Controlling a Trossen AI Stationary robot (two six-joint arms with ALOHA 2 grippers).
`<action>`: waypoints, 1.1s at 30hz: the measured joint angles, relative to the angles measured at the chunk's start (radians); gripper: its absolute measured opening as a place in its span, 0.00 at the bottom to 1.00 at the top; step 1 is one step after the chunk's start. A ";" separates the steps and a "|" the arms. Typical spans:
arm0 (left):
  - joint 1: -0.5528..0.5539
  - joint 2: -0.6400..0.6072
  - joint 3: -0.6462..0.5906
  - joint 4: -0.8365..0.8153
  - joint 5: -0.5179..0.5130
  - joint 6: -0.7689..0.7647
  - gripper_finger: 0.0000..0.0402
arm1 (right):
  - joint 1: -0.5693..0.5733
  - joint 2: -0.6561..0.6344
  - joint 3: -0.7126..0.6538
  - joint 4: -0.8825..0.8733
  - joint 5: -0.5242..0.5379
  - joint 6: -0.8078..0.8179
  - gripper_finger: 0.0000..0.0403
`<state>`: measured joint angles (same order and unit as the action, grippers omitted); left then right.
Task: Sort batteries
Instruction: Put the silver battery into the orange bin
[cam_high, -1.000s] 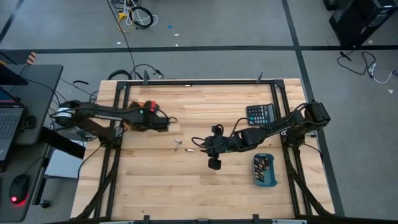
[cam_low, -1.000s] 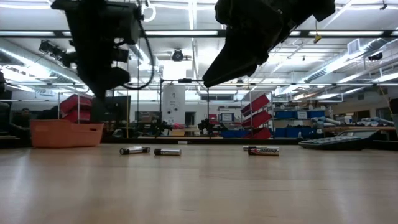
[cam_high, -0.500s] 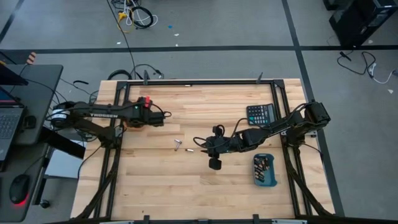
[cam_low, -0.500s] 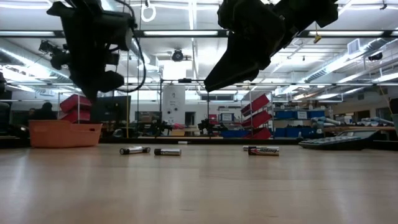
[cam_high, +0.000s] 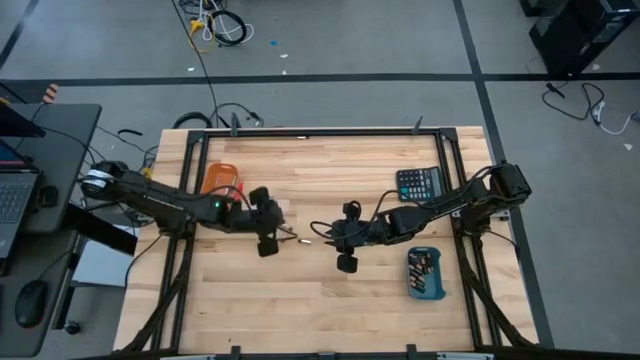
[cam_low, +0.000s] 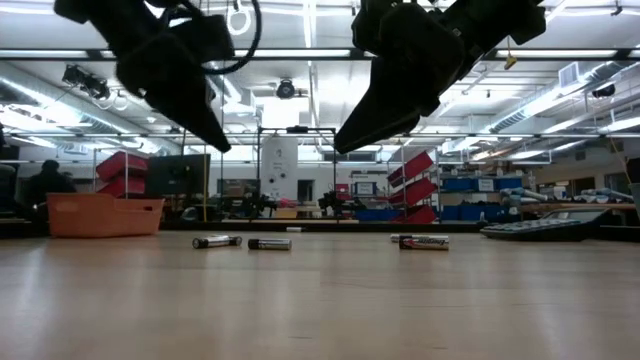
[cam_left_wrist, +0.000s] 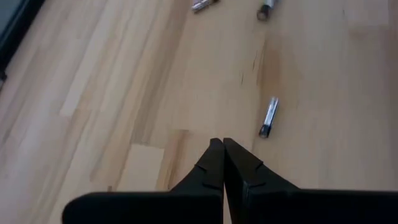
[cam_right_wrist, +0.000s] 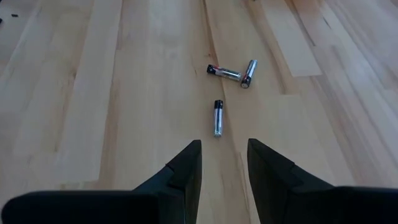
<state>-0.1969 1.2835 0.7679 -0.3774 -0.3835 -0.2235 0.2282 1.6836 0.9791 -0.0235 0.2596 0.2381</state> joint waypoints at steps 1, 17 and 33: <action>-0.006 0.000 -0.015 0.012 -0.003 0.023 0.01 | 0.001 0.000 0.000 0.000 0.000 0.004 0.28; 0.020 0.018 -0.319 0.469 0.018 0.125 0.30 | 0.009 0.000 0.000 0.003 0.000 0.022 0.28; 0.045 0.150 -0.348 0.604 0.017 0.291 0.34 | 0.009 0.000 0.000 0.014 -0.001 0.025 0.28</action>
<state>-0.1519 1.4338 0.4202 0.2266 -0.3660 0.0679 0.2367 1.6833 0.9794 -0.0093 0.2588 0.2628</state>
